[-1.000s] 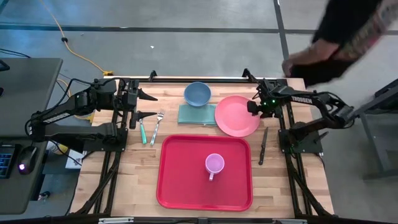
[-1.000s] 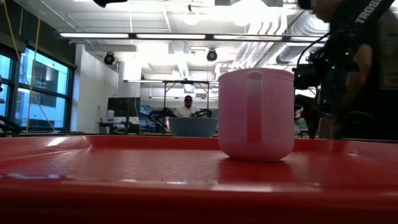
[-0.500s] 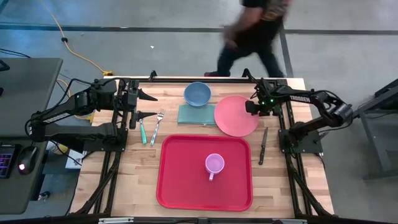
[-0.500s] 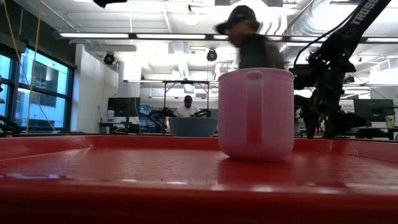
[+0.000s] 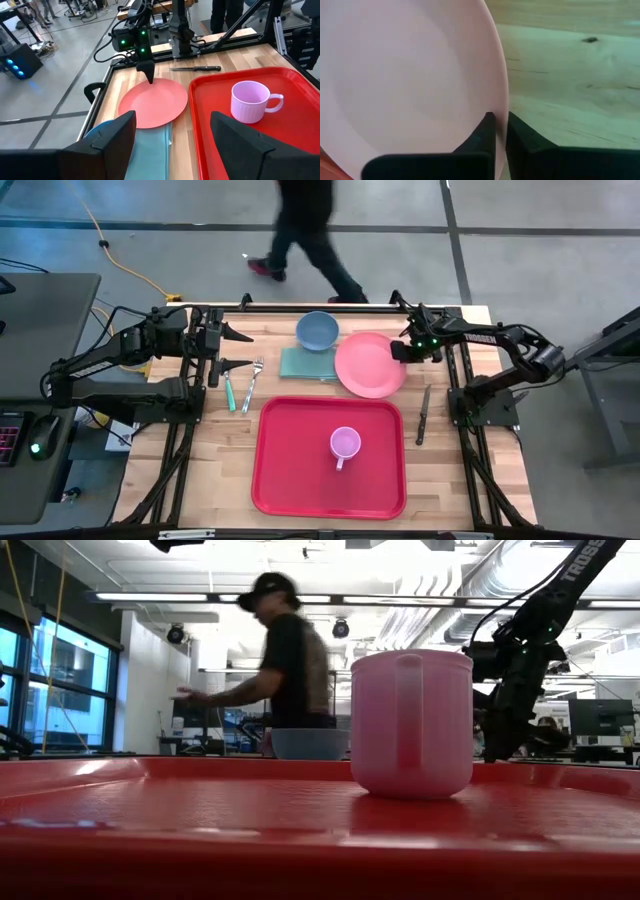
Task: Set up tray
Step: Put the pink plate on the tray to the left of the purple mug
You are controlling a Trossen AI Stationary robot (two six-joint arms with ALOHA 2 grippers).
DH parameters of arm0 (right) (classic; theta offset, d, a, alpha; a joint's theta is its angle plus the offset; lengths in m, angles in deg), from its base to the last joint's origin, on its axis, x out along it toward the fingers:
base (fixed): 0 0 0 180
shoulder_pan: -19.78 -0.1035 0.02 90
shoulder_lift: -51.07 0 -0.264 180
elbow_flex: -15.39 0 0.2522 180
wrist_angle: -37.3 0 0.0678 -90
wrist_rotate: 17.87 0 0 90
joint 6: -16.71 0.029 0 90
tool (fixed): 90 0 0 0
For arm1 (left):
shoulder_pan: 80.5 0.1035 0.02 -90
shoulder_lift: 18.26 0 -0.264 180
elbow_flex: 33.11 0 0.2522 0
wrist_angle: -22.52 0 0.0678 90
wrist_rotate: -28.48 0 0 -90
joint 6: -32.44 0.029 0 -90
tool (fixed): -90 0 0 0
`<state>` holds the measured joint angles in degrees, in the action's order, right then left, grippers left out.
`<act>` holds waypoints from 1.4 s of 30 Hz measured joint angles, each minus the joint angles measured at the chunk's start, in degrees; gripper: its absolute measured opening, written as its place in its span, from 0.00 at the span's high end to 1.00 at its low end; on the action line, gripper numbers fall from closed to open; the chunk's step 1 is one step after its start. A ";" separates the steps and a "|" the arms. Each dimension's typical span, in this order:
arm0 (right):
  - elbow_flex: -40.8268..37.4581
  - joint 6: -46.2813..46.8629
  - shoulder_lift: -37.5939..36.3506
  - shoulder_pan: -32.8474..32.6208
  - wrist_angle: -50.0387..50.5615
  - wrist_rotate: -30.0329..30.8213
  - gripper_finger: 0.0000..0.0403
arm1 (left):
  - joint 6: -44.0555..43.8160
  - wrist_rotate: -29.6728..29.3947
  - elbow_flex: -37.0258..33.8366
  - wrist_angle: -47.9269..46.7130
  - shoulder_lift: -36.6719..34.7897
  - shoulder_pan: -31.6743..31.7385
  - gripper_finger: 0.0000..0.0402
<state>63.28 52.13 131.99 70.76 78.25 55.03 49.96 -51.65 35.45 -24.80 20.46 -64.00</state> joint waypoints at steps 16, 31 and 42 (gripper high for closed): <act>-0.02 0.27 -6.55 0.52 2.17 -1.64 1.00 | -0.44 -0.04 0.00 0.02 0.00 0.00 0.29; -0.09 2.06 -26.55 3.13 9.56 2.53 1.00 | -0.45 -0.04 0.00 0.04 0.00 0.00 0.29; -0.09 3.49 -35.81 3.13 8.36 3.91 1.00 | -1.54 0.00 0.00 0.07 0.00 0.00 0.29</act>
<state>63.19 55.62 96.18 73.89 86.62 58.94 48.42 -51.65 35.45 -24.73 20.46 -64.00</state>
